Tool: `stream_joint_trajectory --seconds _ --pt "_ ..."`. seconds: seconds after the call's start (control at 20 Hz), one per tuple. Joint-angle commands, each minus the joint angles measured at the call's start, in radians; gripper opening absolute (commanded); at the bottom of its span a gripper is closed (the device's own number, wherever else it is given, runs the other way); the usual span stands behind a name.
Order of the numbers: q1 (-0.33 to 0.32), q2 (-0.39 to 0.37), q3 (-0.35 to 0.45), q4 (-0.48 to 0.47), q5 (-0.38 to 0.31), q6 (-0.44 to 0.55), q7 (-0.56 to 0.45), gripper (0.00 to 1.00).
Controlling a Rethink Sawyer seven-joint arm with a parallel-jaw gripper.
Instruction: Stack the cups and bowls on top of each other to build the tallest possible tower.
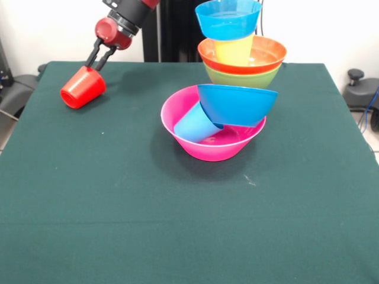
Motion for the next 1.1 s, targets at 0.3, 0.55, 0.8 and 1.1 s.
stream_joint_trajectory --seconds 0.3,0.55,0.8,1.1 --pt "-0.023 0.055 0.062 -0.022 -0.19 0.113 0.322 1.0" --pt "-0.02 0.04 0.072 -0.015 -0.2 0.113 0.337 1.0" --pt "0.002 0.034 0.077 -0.034 -0.213 0.151 0.366 1.0" --pt "0.028 0.011 0.075 -0.042 -0.219 0.211 0.403 1.0"
